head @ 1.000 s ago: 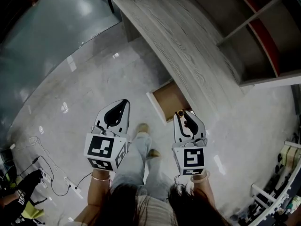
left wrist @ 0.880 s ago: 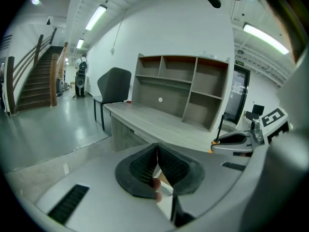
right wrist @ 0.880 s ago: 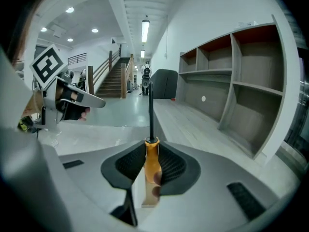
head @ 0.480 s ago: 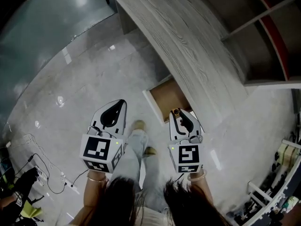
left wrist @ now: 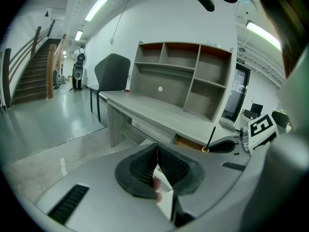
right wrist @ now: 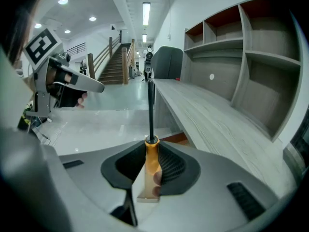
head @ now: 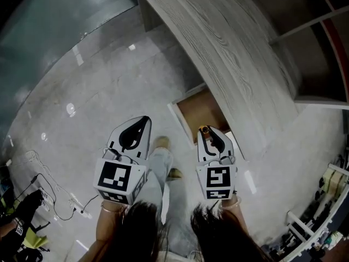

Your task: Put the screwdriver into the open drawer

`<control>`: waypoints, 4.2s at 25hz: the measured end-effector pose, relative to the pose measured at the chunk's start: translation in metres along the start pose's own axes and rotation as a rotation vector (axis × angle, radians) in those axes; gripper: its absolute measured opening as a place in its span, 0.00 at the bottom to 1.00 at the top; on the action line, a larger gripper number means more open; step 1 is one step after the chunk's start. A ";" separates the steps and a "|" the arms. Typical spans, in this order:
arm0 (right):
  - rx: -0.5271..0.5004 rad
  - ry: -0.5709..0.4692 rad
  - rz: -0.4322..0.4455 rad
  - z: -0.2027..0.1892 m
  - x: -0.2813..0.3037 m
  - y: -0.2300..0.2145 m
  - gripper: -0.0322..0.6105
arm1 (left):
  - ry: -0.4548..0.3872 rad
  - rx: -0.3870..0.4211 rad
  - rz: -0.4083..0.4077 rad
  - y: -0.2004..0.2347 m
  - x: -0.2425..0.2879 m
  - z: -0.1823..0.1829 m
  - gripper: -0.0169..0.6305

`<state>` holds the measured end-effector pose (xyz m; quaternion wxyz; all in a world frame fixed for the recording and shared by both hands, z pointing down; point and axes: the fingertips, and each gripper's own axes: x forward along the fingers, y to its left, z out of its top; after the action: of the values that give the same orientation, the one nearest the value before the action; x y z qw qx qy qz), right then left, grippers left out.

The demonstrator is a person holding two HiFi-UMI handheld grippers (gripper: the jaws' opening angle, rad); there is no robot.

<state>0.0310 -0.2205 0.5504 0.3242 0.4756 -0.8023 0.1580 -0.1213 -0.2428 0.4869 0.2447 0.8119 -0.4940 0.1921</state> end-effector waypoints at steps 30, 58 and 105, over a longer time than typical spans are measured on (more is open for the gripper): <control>0.020 0.309 -0.025 -0.094 0.064 -0.008 0.19 | 0.044 -0.004 0.004 0.017 0.036 -0.048 0.05; -0.118 0.485 -0.036 -0.104 0.108 -0.006 0.18 | 0.070 -0.032 -0.011 0.031 0.047 -0.064 0.05; -0.159 0.576 0.034 -0.118 0.109 0.006 0.16 | 0.106 -0.037 0.007 0.016 0.034 -0.091 0.05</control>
<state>0.0328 -0.2229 0.7108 0.5723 0.3707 -0.6949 0.2285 -0.1277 -0.2195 0.5825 0.2848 0.7942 -0.4865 0.2267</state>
